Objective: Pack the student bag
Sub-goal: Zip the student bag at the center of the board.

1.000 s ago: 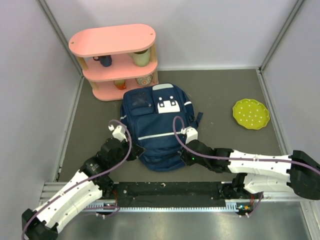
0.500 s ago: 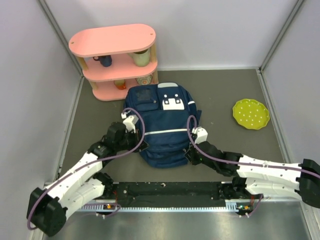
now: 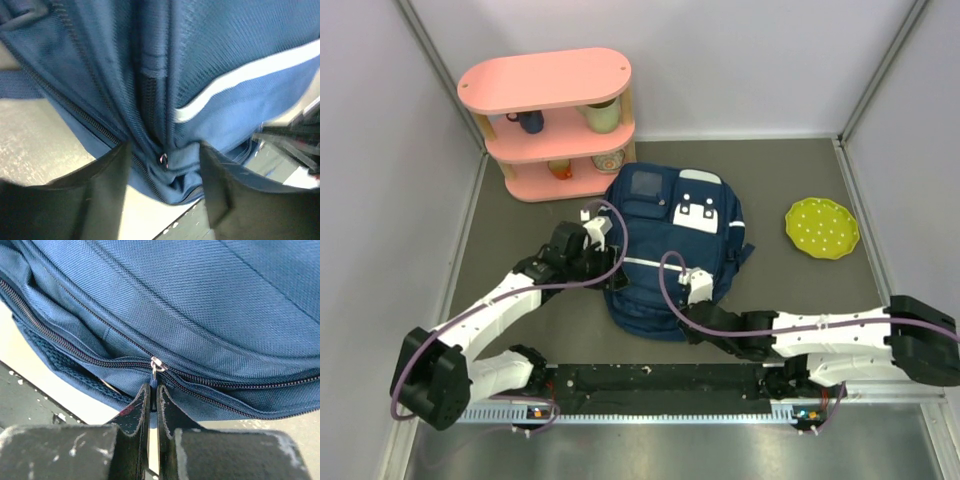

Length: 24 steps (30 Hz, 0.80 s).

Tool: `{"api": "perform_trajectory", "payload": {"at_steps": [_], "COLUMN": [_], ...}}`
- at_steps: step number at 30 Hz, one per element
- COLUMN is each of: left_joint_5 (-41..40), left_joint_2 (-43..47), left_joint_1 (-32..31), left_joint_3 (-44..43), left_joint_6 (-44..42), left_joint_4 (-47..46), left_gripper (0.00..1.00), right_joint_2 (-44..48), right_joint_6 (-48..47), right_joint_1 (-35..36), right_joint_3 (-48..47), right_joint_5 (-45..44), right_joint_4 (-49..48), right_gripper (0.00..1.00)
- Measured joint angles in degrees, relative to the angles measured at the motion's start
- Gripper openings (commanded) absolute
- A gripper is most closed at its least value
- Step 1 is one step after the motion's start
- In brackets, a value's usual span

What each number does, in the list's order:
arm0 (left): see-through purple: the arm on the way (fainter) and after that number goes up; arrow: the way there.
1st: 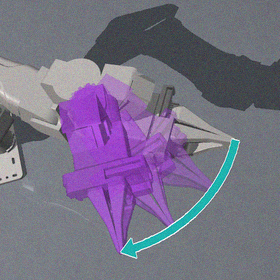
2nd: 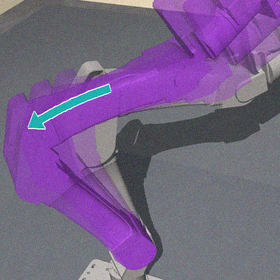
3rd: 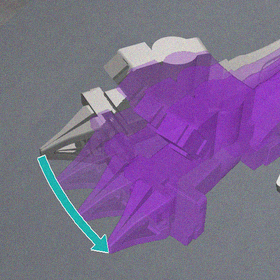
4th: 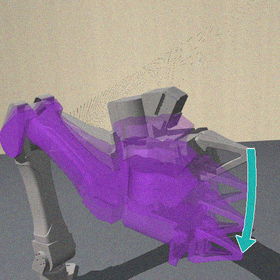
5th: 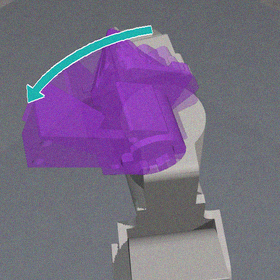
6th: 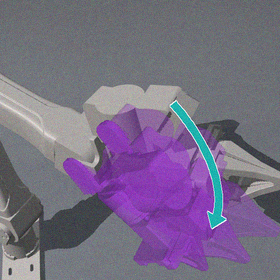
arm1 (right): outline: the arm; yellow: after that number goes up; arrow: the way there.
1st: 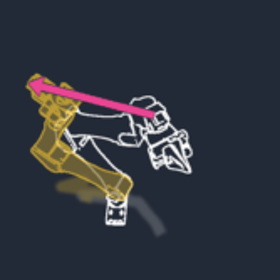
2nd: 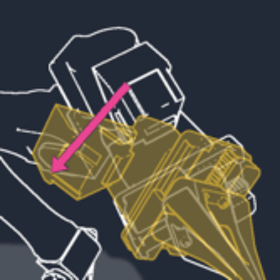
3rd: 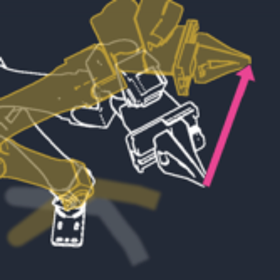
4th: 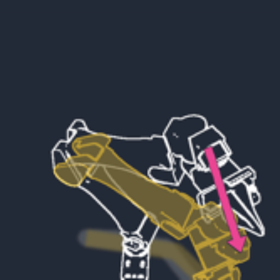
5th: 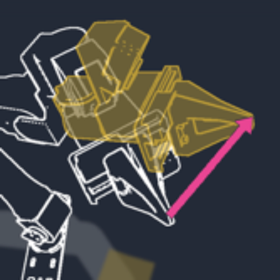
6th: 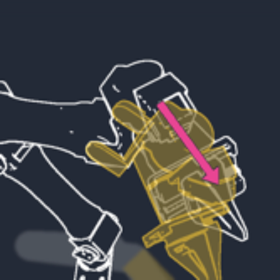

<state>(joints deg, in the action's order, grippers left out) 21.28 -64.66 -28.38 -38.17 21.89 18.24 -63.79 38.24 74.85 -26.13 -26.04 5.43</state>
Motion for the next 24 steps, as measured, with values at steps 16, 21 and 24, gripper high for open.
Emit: {"api": "perform_trajectory", "payload": {"at_steps": [16,21,24], "left_joint_5": [-9.5,-9.9,-10.9], "left_joint_2": [39.3,44.3,43.7], "left_joint_1": [0.3,-1.6,-3.7], "left_joint_3": [20.8,25.4,26.2], "left_joint_6": [26.7,36.7,40.7], "left_joint_4": [-5.4,-5.6,-9.0], "left_gripper": [0.99,0.95,0.93], "right_joint_2": [-7.2,-7.2,-7.2], "right_joint_6": [0.8,0.8,0.8], "right_joint_1": [-3.4,-3.8,-3.8], "right_joint_3": [-5.0,-5.0,-5.1], "right_joint_5": [6.7,7.4,7.5], "right_joint_4": [-1.3,-1.4,-1.4], "right_gripper": [0.0,0.0,0.0]}}
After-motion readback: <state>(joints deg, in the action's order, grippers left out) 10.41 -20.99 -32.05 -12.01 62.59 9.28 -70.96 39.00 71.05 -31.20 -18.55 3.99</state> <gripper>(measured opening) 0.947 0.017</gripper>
